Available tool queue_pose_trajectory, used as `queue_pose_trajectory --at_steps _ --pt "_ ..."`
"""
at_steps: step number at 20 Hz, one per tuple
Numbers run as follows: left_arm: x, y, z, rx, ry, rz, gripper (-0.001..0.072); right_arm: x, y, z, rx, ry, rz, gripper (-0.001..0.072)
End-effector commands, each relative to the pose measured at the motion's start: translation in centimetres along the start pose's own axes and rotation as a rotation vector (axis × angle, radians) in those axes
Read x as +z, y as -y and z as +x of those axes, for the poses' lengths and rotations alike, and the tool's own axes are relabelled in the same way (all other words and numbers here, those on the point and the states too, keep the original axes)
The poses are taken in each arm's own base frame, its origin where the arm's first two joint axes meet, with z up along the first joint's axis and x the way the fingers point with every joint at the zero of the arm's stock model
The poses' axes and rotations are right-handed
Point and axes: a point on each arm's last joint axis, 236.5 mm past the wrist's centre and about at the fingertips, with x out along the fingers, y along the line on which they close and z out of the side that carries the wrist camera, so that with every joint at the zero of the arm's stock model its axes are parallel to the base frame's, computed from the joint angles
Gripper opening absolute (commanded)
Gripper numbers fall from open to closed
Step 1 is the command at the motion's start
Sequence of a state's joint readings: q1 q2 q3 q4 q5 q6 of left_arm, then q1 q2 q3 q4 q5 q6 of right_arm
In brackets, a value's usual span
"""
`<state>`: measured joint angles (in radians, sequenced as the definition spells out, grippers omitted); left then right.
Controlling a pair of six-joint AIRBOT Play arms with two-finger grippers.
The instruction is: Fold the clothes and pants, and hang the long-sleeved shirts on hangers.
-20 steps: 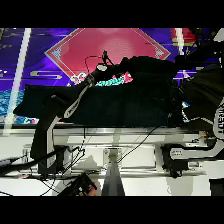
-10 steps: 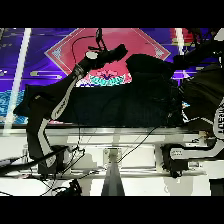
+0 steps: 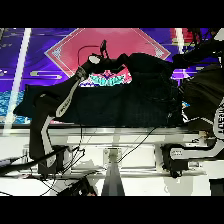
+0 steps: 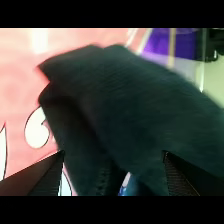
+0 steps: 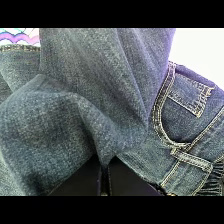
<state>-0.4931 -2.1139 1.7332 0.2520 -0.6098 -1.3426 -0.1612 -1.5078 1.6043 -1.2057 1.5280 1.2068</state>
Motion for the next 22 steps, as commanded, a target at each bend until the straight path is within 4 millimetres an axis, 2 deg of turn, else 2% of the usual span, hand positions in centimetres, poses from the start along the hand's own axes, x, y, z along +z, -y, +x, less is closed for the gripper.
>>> queue_pose_trajectory --at_steps 1,4,6,9,12,13,15,18,19,21,22 --pt "-0.1 -1.3 2.2 -0.045 0.045 -0.247 0.0702 0.0 0.0 0.0 0.002 0.001 0.0 0.0017" --pt "0.4 -2.4 3.4 -0.048 0.118 -0.354 0.0695 0.0 0.0 0.0 0.003 -0.001 0.0 0.0017" --pt "0.4 -2.3 3.7 -0.045 0.136 -0.362 0.0695 0.0 -0.1 0.0 0.003 0.0 0.001 0.0017" --pt "0.6 -0.9 3.8 -0.065 0.14 -0.318 0.0694 0.0 -0.1 0.0 0.005 0.001 0.001 0.0017" --pt "1.9 1.0 3.4 -0.098 0.16 -0.224 0.0693 0.0 -0.1 0.0 0.005 0.001 0.001 0.0017" --pt "2.4 1.6 3.2 -0.107 0.17 -0.193 0.0671 0.0 -0.1 0.0 0.005 0.001 0.001 0.0017" --pt "3.3 2.2 2.8 -0.12 0.185 -0.163 0.0568 0.0 -0.1 0.0 0.005 0.001 0.001 0.0017" --pt "4.2 2.4 2.4 -0.125 0.199 -0.159 0.0552 0.1 -0.1 0.0 0.004 0.002 0.0 0.0017" --pt "4.2 2.4 2.4 -0.123 0.2 -0.137 0.0526 0.1 -0.1 0.0 0.004 0.002 0.001 0.0017" --pt "4.2 2.4 2.4 -0.118 0.203 -0.09 0.033 0.1 -0.1 0.0 0.004 0.002 0.001 0.0018" --pt "4.1 2.4 2.5 -0.115 0.203 -0.065 0.0294 0.1 -0.1 0.0 0.004 0.002 0.001 0.0017"
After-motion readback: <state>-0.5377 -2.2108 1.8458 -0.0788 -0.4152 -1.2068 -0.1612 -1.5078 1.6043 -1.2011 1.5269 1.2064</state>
